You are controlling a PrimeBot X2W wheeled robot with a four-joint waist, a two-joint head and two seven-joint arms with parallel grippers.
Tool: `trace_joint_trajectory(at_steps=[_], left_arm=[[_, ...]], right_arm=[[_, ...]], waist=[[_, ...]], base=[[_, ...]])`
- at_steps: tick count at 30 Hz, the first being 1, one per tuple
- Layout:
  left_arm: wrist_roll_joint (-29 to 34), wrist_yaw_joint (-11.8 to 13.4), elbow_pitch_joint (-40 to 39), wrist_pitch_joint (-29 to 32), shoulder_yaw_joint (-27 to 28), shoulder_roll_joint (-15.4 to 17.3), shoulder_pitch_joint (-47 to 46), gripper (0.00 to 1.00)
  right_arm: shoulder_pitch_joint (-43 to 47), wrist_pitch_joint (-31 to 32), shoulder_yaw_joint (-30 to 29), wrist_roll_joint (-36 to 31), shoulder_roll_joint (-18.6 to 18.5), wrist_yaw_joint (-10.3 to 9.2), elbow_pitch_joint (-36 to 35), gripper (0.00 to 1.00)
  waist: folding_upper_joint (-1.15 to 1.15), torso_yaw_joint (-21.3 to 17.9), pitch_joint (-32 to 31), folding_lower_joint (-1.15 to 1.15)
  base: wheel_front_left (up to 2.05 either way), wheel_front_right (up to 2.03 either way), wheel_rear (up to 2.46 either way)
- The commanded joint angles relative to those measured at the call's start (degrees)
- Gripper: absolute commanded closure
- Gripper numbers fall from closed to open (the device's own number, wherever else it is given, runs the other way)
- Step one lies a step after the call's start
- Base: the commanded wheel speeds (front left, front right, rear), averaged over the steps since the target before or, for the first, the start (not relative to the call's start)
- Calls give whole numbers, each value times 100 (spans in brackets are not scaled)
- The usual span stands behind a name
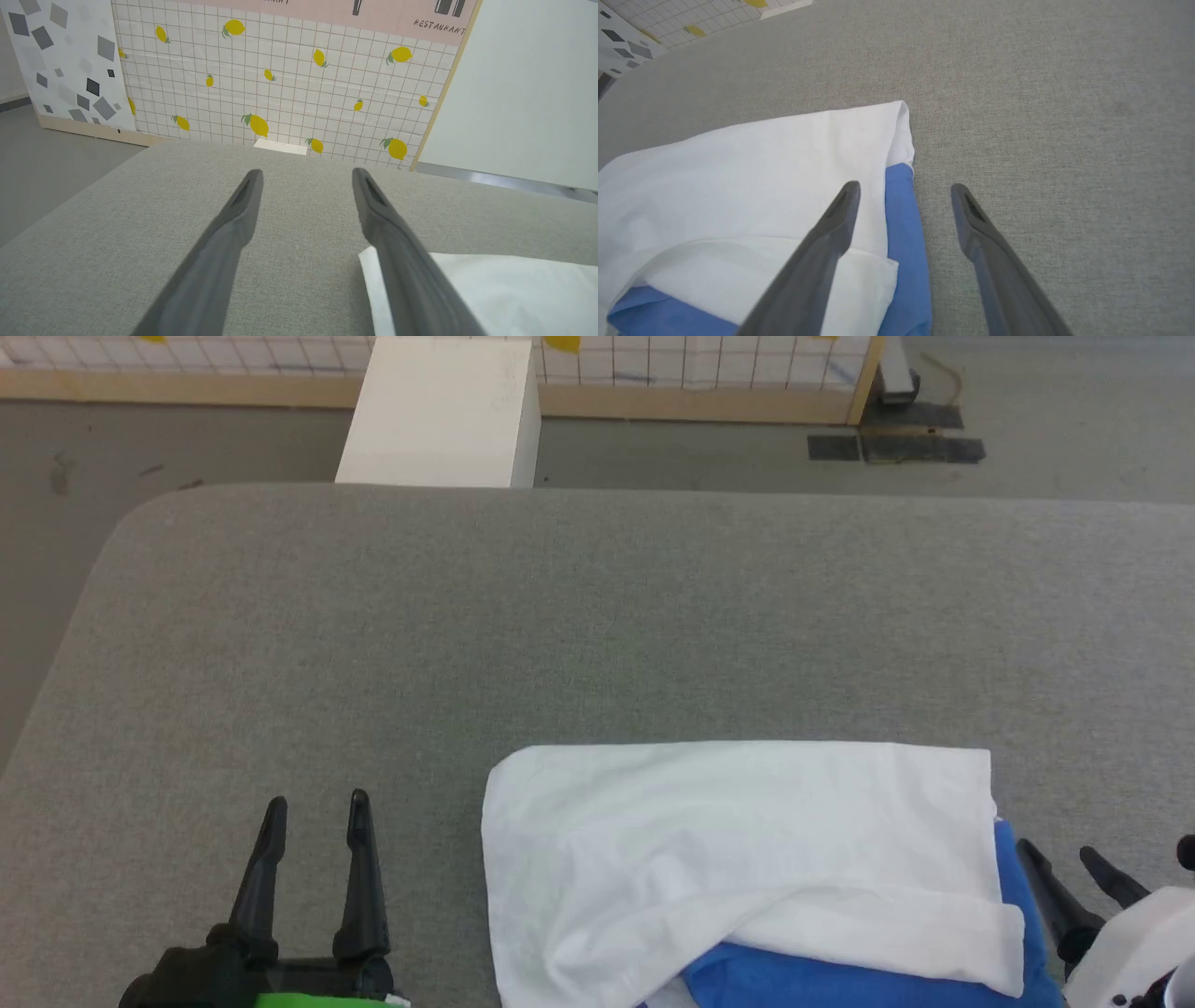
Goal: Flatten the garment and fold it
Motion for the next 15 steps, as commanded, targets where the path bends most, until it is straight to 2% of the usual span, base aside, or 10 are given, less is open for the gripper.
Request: trace_joint_trajectory(at_steps=[1,8,15], left_arm=[[55,-90,45,-21,51,-52,-125,0],[166,-435,212,-21,143,-255,-334,0],[212,-598,319,-21,237,-348,-375,0]], right_arm=[[-138,154,21,-57,-73,-8,85,0],[-413,898,139,118,-239,-8,633,0],[-493,1424,454,388,-289,-8,879,0]], waist=[[0,143,226,0],[0,354,503,0],[0,475,557,0]], base=[[0,0,0],[0,0,0],[0,0,0]])
